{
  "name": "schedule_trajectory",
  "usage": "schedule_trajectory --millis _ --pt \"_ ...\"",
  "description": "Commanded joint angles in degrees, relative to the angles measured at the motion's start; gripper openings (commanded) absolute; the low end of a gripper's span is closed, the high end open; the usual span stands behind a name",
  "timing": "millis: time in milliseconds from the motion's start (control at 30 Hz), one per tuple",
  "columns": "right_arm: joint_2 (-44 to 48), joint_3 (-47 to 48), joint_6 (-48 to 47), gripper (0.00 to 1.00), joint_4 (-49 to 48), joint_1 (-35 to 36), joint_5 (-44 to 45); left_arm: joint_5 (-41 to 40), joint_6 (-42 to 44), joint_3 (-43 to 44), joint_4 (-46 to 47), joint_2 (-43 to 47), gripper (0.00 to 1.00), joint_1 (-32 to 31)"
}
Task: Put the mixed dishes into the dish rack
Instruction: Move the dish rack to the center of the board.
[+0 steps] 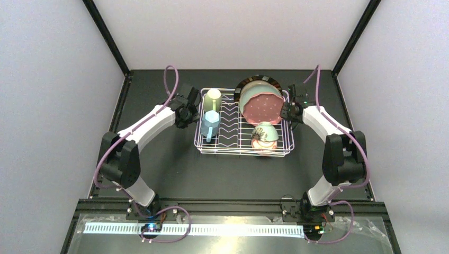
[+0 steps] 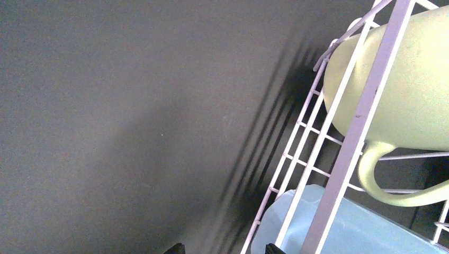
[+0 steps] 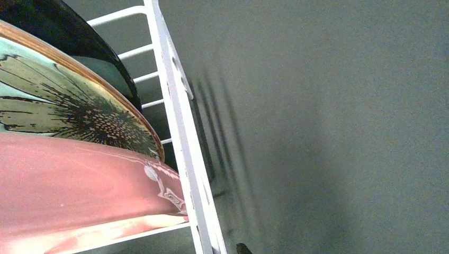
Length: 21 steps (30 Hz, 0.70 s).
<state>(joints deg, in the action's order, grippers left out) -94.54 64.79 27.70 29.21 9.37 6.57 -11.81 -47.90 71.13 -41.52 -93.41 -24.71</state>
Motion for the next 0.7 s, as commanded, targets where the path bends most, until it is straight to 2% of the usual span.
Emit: schedule_trajectory --millis 0,667 --pt "-1.79 0.97 3.78 0.00 3.13 2.98 -2.26 9.65 -2.87 -1.02 5.96 0.82 0.87 -1.92" --pt "-6.40 6.47 1.96 0.00 3.04 3.03 -2.62 10.76 -4.84 -2.80 7.11 2.26 0.85 -2.76"
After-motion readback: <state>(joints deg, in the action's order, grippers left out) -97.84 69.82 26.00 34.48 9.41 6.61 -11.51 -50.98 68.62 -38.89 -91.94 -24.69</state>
